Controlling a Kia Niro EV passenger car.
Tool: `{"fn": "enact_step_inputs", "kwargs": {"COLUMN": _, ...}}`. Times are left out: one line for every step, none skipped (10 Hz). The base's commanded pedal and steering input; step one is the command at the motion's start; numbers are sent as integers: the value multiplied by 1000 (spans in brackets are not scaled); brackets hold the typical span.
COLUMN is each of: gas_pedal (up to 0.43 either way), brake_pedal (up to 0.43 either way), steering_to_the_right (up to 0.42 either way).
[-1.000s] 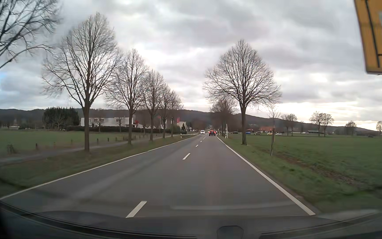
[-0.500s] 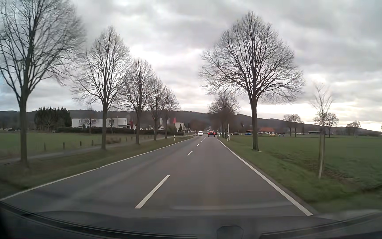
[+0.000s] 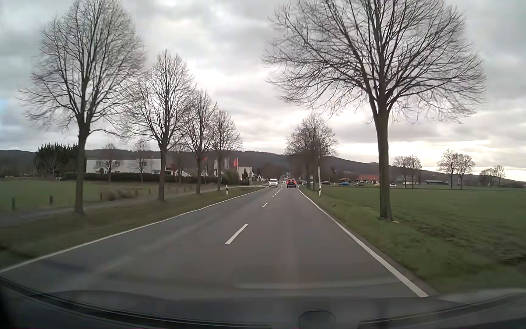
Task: Follow the waypoints while adhering to traffic rules and regulations
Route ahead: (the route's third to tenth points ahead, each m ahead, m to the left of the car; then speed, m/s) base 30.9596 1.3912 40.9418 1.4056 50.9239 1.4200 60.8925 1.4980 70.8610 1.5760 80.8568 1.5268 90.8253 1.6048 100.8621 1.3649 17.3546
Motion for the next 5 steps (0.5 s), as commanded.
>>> {"fn": "enact_step_inputs", "kwargs": {"gas_pedal": 228, "brake_pedal": 0, "steering_to_the_right": 5}}
{"fn": "enact_step_inputs", "kwargs": {"gas_pedal": 228, "brake_pedal": 0, "steering_to_the_right": 5}}
{"fn": "enact_step_inputs", "kwargs": {"gas_pedal": 228, "brake_pedal": 0, "steering_to_the_right": 4}}
{"fn": "enact_step_inputs", "kwargs": {"gas_pedal": 228, "brake_pedal": 0, "steering_to_the_right": 3}}
{"fn": "enact_step_inputs", "kwargs": {"gas_pedal": 228, "brake_pedal": 0, "steering_to_the_right": 3}}
